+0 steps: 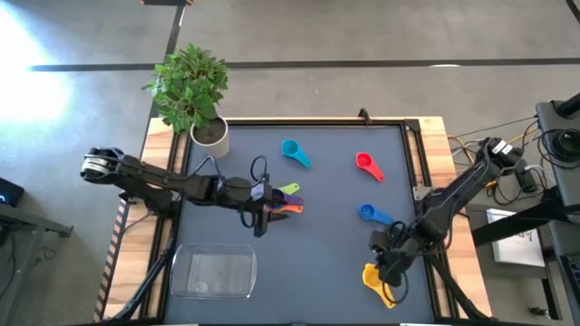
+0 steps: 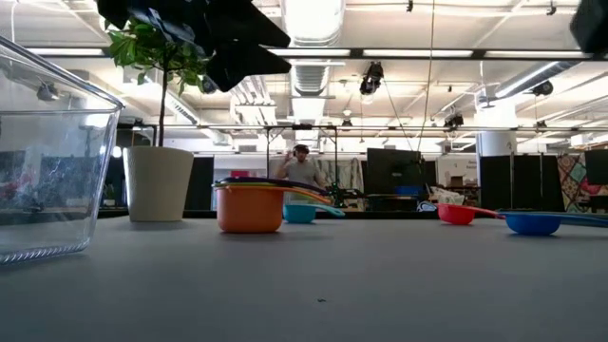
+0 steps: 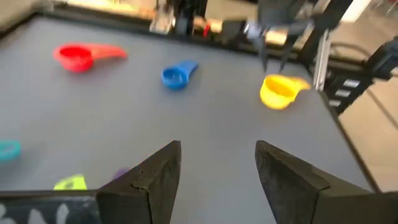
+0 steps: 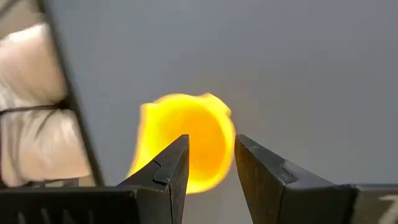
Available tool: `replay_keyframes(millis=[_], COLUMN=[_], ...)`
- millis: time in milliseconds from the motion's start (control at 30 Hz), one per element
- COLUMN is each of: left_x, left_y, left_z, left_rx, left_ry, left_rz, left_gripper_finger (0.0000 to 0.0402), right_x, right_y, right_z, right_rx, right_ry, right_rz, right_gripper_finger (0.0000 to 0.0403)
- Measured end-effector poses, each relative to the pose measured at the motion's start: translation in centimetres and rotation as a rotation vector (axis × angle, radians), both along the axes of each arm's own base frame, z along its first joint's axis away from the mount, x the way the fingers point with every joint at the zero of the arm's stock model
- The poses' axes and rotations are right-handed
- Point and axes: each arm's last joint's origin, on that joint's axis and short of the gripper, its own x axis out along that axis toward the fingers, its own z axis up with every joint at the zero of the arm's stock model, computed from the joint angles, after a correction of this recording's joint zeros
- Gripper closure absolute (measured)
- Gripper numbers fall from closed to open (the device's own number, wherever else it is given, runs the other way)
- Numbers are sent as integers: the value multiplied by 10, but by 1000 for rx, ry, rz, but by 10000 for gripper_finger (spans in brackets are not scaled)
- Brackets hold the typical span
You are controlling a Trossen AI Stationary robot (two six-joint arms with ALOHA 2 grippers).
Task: Nest measuring cups in basket
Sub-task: Stack the yellow measuring cup on top of the purple measuring cup
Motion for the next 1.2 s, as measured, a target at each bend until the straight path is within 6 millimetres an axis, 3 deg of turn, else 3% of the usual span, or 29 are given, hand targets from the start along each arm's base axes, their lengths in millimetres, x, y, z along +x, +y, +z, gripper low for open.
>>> replay_keyframes(millis=[200,533,633,733,800,967,1200], left_x=[-1,-2,-2,-3,-4,-16,-37], left_y=[0,0,0,0,1,2,6], left_z=[-5,-6,-6,-9,-10,-3,14], left_rx=[12,42,43,47,51,53,87], left_ry=[-18,-15,-13,1,34,92,-4], left_rz=[-7,-20,-20,-22,-23,-24,-6], left_gripper_finger=[223,228,228,228,228,228,228], right_x=[-3,-4,-2,0,3,14,56], right_y=[12,23,27,28,28,19,-33], right_z=[-20,-34,-40,-43,-42,-28,11], right_rx=[39,51,45,28,22,-30,-219], right_ry=[165,259,265,276,259,190,-20], right_rz=[-139,-289,-278,-248,-218,-162,-82], right_gripper_finger=[284,286,302,342,379,394,394])
